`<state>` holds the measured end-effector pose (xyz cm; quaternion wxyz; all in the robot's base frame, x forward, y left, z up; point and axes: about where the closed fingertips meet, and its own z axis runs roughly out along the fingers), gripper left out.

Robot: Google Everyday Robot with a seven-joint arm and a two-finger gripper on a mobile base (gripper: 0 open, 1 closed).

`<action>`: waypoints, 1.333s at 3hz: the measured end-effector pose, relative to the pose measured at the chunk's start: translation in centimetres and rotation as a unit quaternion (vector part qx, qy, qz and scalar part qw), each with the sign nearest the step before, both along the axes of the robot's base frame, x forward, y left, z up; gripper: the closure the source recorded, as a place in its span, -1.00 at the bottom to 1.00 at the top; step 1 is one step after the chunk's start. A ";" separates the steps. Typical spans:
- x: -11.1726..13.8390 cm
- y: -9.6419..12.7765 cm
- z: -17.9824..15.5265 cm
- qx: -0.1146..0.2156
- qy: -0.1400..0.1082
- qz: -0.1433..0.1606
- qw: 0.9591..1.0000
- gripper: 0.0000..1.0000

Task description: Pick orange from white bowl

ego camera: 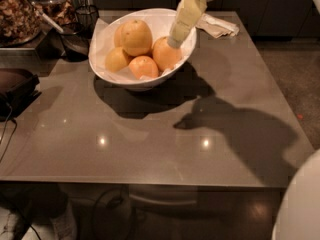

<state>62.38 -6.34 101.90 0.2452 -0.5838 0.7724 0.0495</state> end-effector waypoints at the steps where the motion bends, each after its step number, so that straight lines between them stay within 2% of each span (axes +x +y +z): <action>1: 0.3 1.2 0.3 0.005 -0.006 0.008 1.000 -1.00; 2: 0.9 1.9 0.1 0.022 -0.012 0.004 1.000 -1.00; 3: 2.3 4.2 0.2 0.056 -0.028 0.013 0.998 -1.00; 4: 3.0 6.6 0.3 0.070 -0.033 0.030 0.997 -1.00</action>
Offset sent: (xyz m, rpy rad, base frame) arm 0.0088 0.0202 -0.0009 0.0776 -0.0292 -0.0056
